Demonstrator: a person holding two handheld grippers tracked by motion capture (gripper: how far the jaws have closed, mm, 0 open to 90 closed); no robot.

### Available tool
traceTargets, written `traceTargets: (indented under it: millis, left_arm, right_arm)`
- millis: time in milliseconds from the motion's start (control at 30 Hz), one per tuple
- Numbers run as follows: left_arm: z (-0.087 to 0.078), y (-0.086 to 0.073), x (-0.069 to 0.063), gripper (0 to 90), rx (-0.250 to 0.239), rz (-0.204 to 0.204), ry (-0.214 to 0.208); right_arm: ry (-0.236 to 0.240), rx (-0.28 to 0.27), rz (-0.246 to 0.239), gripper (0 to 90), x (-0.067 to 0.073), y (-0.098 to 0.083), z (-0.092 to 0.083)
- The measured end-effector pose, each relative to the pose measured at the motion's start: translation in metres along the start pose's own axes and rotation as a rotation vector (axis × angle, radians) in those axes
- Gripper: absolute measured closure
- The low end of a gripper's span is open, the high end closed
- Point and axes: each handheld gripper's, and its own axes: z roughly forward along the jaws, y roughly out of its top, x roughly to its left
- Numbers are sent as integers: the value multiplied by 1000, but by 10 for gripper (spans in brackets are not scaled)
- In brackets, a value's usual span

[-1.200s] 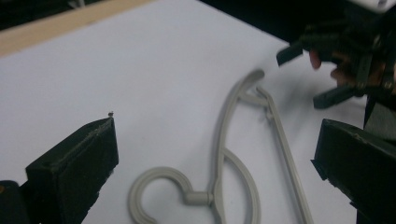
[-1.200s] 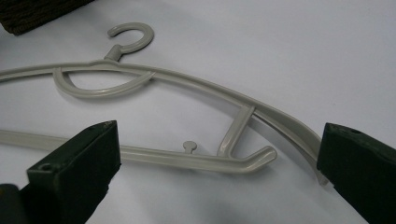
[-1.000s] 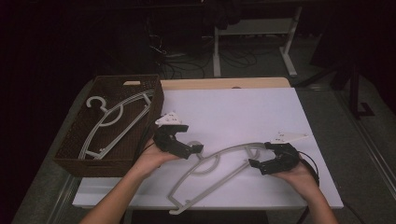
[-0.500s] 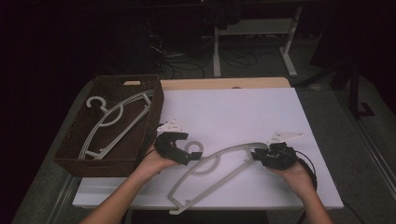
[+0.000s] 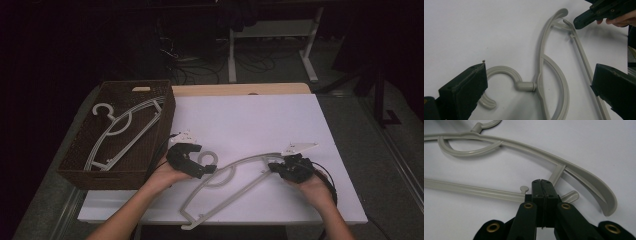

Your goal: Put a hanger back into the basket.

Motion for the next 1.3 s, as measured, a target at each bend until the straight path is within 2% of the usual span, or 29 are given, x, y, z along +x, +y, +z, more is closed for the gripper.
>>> traceTargets:
  millis: [300,500,700,767,900,1100,1300]
  left_arm:
    - [2,-4,2,0,32,3,15]
    - [5,-15,-1,0,99,15,3]
    - [15,-29,-10,1,179,36,-24]
    - [17,-33,-13,59,200,44,-42]
    - [19,-38,-20,110,238,67,-55]
    - [16,-41,-22,168,241,69,-50]
    - [15,-41,-24,283,251,78,-45]
  right_arm:
    - [-4,35,-9,890,-1,-3,5]
    - [-3,41,-4,891,-2,-4,6]
    - [0,43,5,892,-2,-4,7]
    - [-2,46,5,893,-2,-4,8]
    - [-2,52,4,893,-2,-4,8]
    - [-1,55,8,893,-2,-4,9]
    - [2,58,11,894,-3,-5,9]
